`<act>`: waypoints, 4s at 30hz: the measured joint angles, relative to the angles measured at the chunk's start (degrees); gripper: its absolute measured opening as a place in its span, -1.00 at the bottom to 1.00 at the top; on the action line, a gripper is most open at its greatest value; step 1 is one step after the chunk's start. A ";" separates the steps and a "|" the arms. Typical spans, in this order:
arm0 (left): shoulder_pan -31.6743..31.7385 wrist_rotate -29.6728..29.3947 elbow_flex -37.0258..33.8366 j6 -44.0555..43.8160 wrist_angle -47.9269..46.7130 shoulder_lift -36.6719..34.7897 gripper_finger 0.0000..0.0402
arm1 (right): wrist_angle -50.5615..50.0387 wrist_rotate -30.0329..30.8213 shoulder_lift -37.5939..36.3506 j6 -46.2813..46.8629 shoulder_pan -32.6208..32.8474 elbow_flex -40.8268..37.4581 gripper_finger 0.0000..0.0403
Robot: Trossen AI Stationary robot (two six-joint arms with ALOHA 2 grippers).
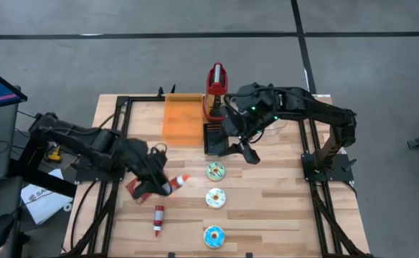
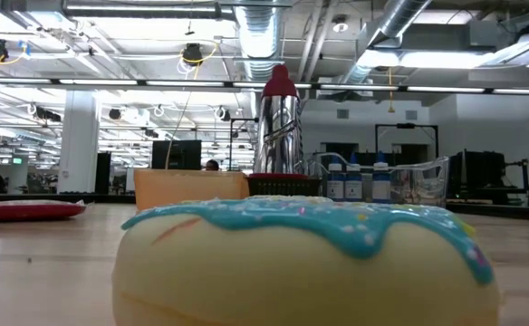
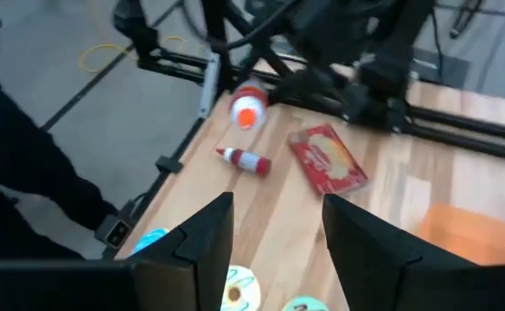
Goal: Pick & Place Food Item
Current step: Put the orange food coloring bottle into the transparent bin
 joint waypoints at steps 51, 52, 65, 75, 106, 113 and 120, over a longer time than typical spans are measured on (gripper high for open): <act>7.93 -0.02 14.57 9.20 10.71 13.19 -0.34 | 10.01 -9.72 3.45 -0.55 1.53 0.04 0.19; 7.93 -0.02 14.57 9.24 10.69 13.19 -0.34 | 10.01 -9.68 3.45 -0.55 1.54 0.04 0.19; 7.96 -0.02 14.57 9.26 11.11 13.19 -0.34 | 10.78 -8.37 3.76 -0.50 1.54 0.04 0.19; 7.96 -0.23 14.57 9.22 11.62 13.19 -0.34 | 9.25 -8.50 5.02 -0.42 1.89 0.13 0.02; 6.24 1.10 14.53 8.42 12.55 12.60 0.00 | 8.13 -8.85 5.35 -1.20 2.83 1.84 -0.37; 6.25 0.98 14.52 7.25 8.82 10.98 0.35 | 5.25 -7.40 5.16 -1.18 2.98 1.84 -0.37; 3.12 -0.41 14.31 4.18 -9.39 9.04 0.35 | -12.41 1.02 3.68 -0.99 -1.03 1.76 -0.37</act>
